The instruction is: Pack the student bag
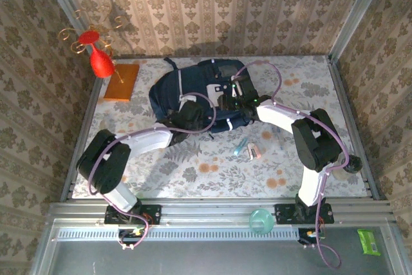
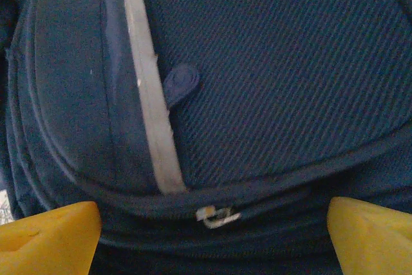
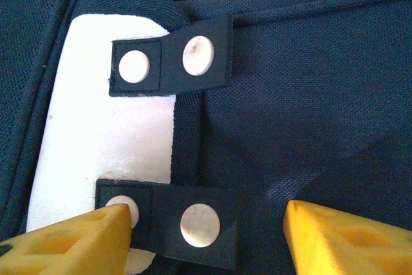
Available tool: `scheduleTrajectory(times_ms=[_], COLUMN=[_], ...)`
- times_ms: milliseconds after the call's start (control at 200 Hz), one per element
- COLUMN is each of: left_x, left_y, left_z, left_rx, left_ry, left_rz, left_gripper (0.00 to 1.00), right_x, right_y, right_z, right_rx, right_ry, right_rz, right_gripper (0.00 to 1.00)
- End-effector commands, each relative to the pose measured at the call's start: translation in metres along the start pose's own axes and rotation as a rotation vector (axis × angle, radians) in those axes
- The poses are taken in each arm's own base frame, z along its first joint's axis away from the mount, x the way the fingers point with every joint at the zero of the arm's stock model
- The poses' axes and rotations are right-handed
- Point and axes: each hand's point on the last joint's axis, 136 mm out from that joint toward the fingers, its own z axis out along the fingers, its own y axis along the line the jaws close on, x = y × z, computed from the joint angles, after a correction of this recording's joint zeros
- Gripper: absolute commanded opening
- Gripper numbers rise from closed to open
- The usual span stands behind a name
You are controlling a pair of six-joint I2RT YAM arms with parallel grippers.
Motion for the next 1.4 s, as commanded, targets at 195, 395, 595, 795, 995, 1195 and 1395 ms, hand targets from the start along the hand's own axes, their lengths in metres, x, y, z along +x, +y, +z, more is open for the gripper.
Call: scheduleTrajectory(times_ms=[195,395,595,795,995,1195,1395], left_x=[-0.006,-0.014,-0.01,-0.005,-0.002,0.003,0.001], left_y=[0.012,0.011,0.026,0.043,0.058,0.074,0.092], left_z=[0.005,0.014,0.022,0.013,0.005,-0.003,-0.018], left_rx=[0.021,0.039,-0.051,-0.117,-0.148,-0.163,-0.178], left_ry=[-0.003,-0.001,0.021,0.001,-0.013,-0.028,-0.057], left_rz=[-0.057,-0.09,-0.084,-0.077,-0.079,-0.113,-0.144], left_gripper=[0.92,0.92,0.88,0.82,0.71,0.63,0.6], right_x=[0.057,0.059,0.061,0.062,0.064,0.064,0.063], right_y=[-0.044,-0.044,-0.046,-0.049,-0.052,-0.055,-0.054], right_z=[0.008,0.008,0.008,0.009,0.009,0.009,0.007], right_rx=[0.131,0.129,0.137,0.148,0.153,0.156,0.153], right_ry=[0.18,0.189,0.194,0.198,0.201,0.203,0.2], right_rz=[0.004,0.005,0.003,0.003,0.011,0.014,0.013], right_gripper=[0.66,0.66,0.66,0.66,0.66,0.66,0.66])
